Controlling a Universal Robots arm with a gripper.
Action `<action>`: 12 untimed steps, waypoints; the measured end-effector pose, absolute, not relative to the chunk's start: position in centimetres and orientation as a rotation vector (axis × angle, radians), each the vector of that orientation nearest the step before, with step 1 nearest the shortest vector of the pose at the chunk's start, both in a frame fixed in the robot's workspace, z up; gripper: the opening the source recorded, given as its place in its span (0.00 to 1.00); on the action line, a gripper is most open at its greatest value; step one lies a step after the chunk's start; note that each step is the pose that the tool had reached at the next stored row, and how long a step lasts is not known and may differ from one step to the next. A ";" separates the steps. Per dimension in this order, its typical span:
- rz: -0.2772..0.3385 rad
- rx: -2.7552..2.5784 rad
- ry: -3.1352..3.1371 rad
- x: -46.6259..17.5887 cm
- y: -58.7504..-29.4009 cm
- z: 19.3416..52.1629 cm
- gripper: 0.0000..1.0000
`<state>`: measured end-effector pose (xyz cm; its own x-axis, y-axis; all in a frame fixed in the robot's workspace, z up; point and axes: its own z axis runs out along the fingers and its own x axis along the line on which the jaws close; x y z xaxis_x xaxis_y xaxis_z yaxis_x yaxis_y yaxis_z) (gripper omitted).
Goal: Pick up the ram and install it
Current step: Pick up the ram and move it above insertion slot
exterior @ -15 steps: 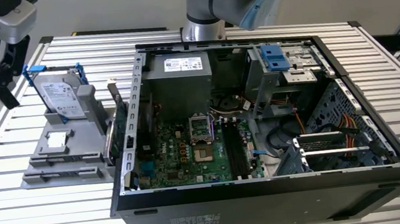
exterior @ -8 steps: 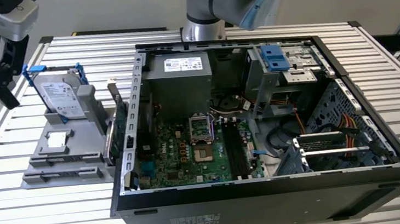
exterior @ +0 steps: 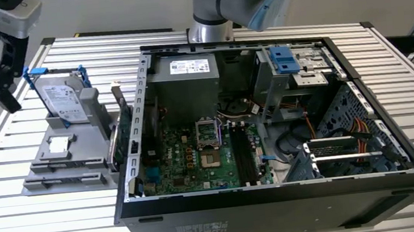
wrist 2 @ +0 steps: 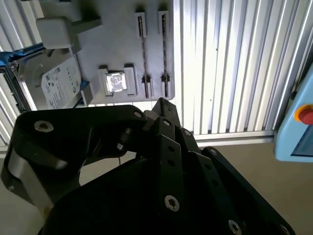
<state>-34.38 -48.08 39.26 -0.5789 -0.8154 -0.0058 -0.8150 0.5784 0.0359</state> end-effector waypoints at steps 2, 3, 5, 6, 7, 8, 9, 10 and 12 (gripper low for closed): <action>-0.053 1.463 -2.768 -34.4 -48.1 39.3 0.00; -0.052 1.476 -2.762 -34.4 -48.1 39.3 0.00; -0.051 1.505 -2.747 -34.4 -48.1 39.3 0.00; -0.050 1.519 -2.740 -34.4 -48.1 39.3 0.00; -0.049 1.531 -2.734 -34.4 -48.1 39.3 0.00; -0.049 1.543 -2.727 -34.4 -48.1 39.3 0.00; -0.048 1.555 -2.720 -34.4 -48.1 39.3 0.00; -0.048 1.567 -2.713 -34.4 -48.1 39.3 0.00; -0.047 1.598 -2.694 -34.4 -48.1 39.2 0.00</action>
